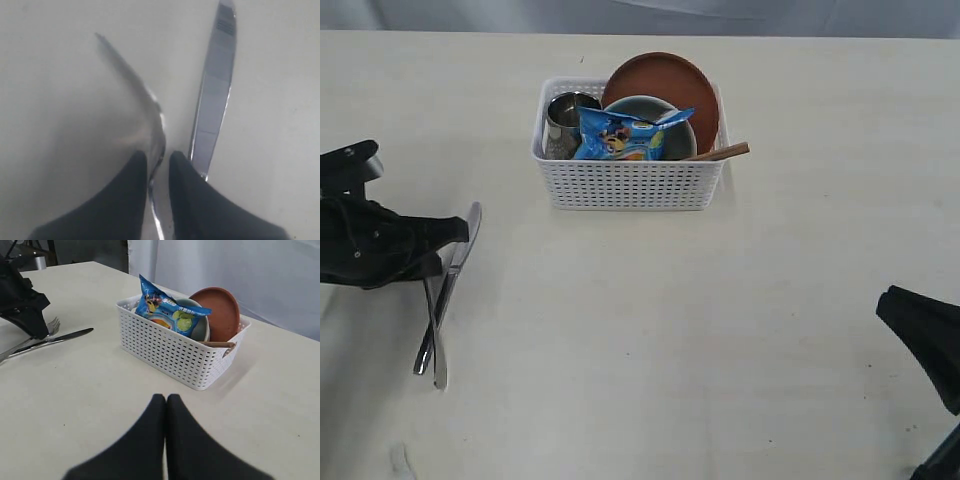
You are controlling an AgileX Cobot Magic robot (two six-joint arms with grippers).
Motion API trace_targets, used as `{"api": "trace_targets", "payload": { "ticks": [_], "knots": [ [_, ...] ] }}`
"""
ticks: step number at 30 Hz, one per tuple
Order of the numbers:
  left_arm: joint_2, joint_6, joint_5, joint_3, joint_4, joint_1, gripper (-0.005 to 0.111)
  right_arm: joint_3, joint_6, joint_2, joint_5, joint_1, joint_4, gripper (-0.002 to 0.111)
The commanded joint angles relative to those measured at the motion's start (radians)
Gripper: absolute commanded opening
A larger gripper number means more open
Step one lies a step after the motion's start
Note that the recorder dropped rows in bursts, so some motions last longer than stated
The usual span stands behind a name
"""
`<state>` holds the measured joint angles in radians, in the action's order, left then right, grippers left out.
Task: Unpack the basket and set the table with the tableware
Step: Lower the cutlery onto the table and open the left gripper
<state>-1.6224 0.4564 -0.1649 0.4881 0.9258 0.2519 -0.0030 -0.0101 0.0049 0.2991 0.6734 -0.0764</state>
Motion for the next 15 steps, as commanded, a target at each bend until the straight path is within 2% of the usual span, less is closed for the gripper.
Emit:
{"api": "trace_targets", "payload": {
  "ticks": [1,3,6,15],
  "knots": [
    [-0.033,-0.006,0.004,0.022,0.003,0.005,0.017,0.003,-0.002,-0.005,-0.001,0.004,-0.004,0.000],
    [-0.033,-0.006,0.004,0.030,0.003,0.005,0.015,0.003,-0.002,-0.005,-0.001,0.004,-0.004,0.000],
    [-0.033,-0.005,0.004,0.032,0.003,0.005,0.000,0.003,-0.002,-0.005,-0.001,0.004,-0.004,0.000],
    [-0.017,-0.001,0.000,0.032,-0.002,0.005,0.000,0.003,-0.002,-0.005,-0.001,0.004,-0.004,0.000]
  ]
}}
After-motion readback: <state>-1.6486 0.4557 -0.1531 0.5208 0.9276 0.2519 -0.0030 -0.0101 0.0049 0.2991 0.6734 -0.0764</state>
